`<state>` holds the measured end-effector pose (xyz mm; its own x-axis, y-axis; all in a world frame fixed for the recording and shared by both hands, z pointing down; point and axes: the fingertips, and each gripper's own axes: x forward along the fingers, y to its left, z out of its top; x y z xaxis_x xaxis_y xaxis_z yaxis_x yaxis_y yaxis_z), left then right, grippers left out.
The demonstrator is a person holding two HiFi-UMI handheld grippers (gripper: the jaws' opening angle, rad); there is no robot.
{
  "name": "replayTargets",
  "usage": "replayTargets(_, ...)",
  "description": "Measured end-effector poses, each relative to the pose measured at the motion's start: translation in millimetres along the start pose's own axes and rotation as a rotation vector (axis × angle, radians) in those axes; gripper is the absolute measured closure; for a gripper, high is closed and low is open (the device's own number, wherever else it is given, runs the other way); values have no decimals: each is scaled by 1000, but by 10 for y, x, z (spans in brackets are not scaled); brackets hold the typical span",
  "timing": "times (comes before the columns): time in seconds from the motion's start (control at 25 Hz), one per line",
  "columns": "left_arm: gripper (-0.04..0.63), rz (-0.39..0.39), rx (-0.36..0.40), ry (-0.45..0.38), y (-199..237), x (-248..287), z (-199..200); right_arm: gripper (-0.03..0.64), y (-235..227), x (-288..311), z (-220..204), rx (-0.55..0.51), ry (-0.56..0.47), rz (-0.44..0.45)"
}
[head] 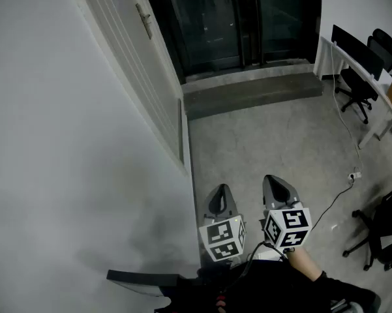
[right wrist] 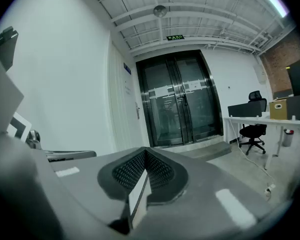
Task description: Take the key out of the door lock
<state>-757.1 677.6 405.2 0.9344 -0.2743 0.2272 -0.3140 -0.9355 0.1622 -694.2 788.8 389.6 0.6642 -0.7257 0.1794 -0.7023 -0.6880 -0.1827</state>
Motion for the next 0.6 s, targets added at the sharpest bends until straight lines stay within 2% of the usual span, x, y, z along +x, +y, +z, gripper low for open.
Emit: replayTargets(0.6, 595, 25, -9, 8, 113, -50, -90, 615, 64, 25, -90, -4, 0, 2)
